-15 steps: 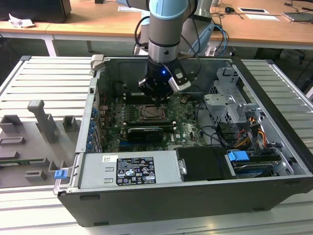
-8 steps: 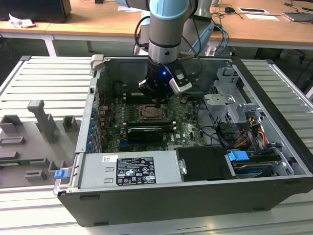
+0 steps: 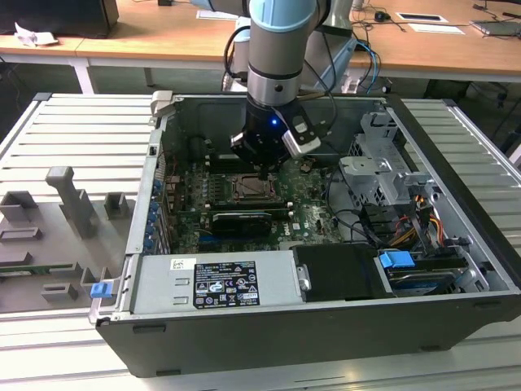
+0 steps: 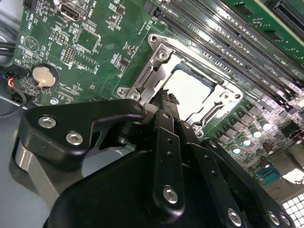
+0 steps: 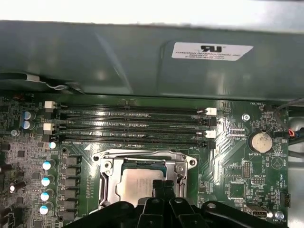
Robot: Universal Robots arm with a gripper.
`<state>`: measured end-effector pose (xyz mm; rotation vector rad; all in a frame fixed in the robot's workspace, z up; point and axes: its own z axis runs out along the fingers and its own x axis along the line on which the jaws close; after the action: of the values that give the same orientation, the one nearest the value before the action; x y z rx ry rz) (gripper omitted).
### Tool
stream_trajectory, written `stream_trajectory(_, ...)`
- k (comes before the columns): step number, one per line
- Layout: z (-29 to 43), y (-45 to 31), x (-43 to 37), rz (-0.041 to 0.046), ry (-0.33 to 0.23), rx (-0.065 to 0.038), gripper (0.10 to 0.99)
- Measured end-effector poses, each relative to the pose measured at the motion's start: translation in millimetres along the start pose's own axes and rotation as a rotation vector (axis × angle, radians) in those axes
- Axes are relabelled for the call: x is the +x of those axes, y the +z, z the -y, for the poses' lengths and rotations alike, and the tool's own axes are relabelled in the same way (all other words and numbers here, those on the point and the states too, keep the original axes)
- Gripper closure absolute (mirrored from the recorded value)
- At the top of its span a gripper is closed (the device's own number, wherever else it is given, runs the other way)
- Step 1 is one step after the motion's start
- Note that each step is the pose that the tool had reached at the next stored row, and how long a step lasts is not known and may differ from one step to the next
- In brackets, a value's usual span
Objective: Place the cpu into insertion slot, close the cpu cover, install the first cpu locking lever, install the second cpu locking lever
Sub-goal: 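Install the second cpu locking lever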
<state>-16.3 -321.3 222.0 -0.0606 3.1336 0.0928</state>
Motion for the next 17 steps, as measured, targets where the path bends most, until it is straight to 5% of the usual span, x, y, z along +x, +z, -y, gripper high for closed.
stream_trajectory(9,8.2,-2.6,0.4,0.0000,0.000,0.000,0.980)
stream_trajectory(14,8.0,-19.2,0.2,0.0000,0.000,0.000,0.980)
stream_trajectory(17,13.8,-20.0,0.4,0.0000,0.000,0.000,0.980)
